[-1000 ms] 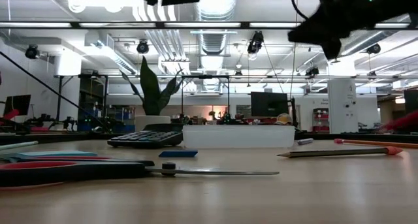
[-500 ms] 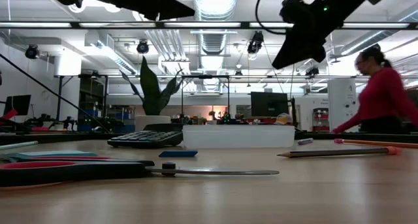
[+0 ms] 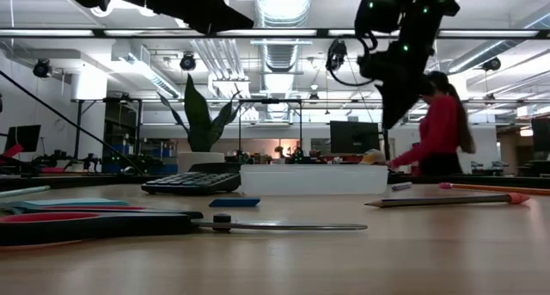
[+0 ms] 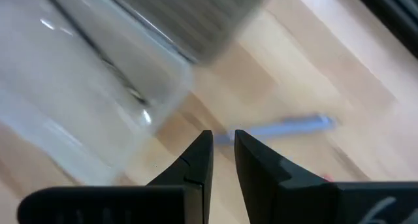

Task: Pack school essentials
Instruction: Put the yellow pencil into the supplies box

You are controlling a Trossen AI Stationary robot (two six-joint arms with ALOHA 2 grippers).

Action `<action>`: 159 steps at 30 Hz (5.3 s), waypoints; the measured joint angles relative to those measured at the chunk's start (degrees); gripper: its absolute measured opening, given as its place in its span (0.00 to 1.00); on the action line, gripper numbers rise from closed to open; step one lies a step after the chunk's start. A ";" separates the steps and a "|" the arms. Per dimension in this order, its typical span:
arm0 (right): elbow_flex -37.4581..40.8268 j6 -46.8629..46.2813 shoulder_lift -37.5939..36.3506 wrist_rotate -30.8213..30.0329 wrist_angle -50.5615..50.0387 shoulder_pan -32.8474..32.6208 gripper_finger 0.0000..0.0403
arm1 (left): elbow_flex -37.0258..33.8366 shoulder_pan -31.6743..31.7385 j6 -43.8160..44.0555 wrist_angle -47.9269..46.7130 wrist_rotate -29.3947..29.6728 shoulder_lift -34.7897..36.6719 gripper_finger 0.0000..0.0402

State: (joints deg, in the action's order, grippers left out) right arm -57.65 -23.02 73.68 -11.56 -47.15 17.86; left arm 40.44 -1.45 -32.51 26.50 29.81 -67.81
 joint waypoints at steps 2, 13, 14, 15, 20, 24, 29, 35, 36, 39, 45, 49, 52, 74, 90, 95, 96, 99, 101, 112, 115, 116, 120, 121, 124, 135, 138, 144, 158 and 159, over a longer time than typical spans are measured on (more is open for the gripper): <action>-0.41 -0.91 0.59 0.01 -3.94 1.58 0.13 | -0.21 0.00 0.01 -0.01 1.84 0.00 0.32; 1.86 -6.78 0.21 3.08 -16.84 8.59 0.13 | -0.95 0.00 -0.96 -0.02 3.97 0.00 0.32; 2.25 -6.64 0.16 4.40 -16.87 8.98 0.13 | -1.10 0.00 -1.10 -0.01 3.97 0.00 0.32; 2.67 -6.50 0.07 5.25 -16.84 9.20 0.13 | -1.25 0.00 -1.20 -0.07 3.97 0.00 0.32; 4.15 -7.07 -0.13 5.73 -17.20 9.94 0.13 | -1.44 0.00 -1.42 -0.03 4.03 0.00 0.32; 4.37 -7.09 -0.19 7.92 -17.30 10.10 0.13 | -1.44 0.00 -1.43 -0.03 4.17 0.00 0.32; 4.49 -6.94 -0.19 11.08 -19.13 10.39 0.17 | -2.26 0.00 -1.43 -0.04 4.19 0.07 0.32; 5.08 -7.70 -0.19 11.18 -21.65 10.32 0.33 | -3.74 0.00 -2.38 0.09 5.45 2.03 0.32; 5.35 -7.70 -0.19 11.26 -21.73 10.32 0.36 | -4.03 0.00 -2.40 0.05 5.45 2.44 0.32; 6.34 -7.49 -0.31 11.90 -21.61 10.56 0.44 | -4.35 0.00 -2.36 -0.06 5.46 3.26 0.32; 9.80 -7.68 -0.50 13.23 -20.84 11.64 0.54 | -4.45 -0.01 -2.40 -0.13 5.45 3.41 0.32; 12.16 -7.65 -0.50 13.14 -17.39 11.72 0.56 | -4.45 0.00 -2.41 -0.13 5.47 3.41 0.32; 13.41 -7.48 -0.50 11.97 -12.48 11.72 0.56 | -4.45 0.00 -2.41 -0.11 5.47 3.39 0.32; 18.53 -7.61 -0.12 3.97 0.22 15.26 0.43 | -4.45 -0.01 -2.45 -0.07 5.45 3.34 0.32; 23.52 -9.36 3.09 5.62 6.54 15.16 0.30 | -4.45 0.00 -2.45 -0.07 5.45 3.34 0.32; 23.55 -9.56 3.66 6.16 7.47 15.13 0.15 | -4.45 0.00 -2.47 -0.06 5.45 3.34 0.32; 23.55 -9.58 3.68 6.25 7.61 15.13 0.12 | -4.45 0.00 -2.46 -0.04 5.45 3.34 0.32; 23.59 -10.25 3.60 6.32 7.73 15.13 0.04 | -4.45 -0.02 -2.47 -0.04 5.45 3.34 0.32; 23.59 -10.29 3.50 6.26 7.77 15.13 0.04 | -4.45 -0.01 -2.45 -0.02 5.45 3.34 0.32; 23.42 -9.93 -4.02 4.50 7.32 14.59 0.03 | -4.41 -0.02 -2.43 0.04 5.43 3.34 0.32; 23.29 -9.92 -8.61 4.71 6.49 13.65 0.03 | -4.16 0.00 -2.36 0.13 5.41 3.34 0.32; 23.31 -9.91 -9.95 4.89 6.34 13.23 0.03 | -4.10 0.00 -2.34 0.15 5.41 3.34 0.32; 23.33 -9.93 -16.10 4.65 6.20 11.19 0.03 | -3.93 0.00 -1.02 0.29 5.07 3.34 0.32; 23.33 -9.93 -17.51 4.41 6.16 10.55 0.03 | -3.93 0.00 -0.89 0.47 4.99 3.34 0.32; 23.33 -9.79 -21.43 2.99 6.32 8.16 0.03 | -3.95 0.00 -0.80 1.98 4.78 3.30 0.32; 27.58 -4.07 -29.71 0.47 23.58 -1.67 0.03 | -3.93 0.00 7.59 3.26 -3.70 3.28 0.32; 29.22 0.45 -30.68 0.58 31.13 -4.32 0.03 | -3.93 -0.02 13.19 3.19 -8.20 3.30 0.32; 31.86 9.70 -31.19 1.11 47.09 -9.25 0.03 | -3.99 -0.02 22.02 6.00 -15.78 0.98 0.32; 44.82 22.85 -30.51 1.69 85.75 -17.68 0.03 | -0.61 -0.04 28.66 26.99 -16.92 -16.38 0.32; 45.85 23.72 -30.51 1.79 88.32 -17.94 0.03 | 0.29 -0.04 29.31 27.03 -17.15 -17.47 0.32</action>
State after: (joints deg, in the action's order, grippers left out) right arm -11.80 0.70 43.18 -9.77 41.17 -0.08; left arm 40.73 -1.50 -3.20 53.53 12.66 -85.28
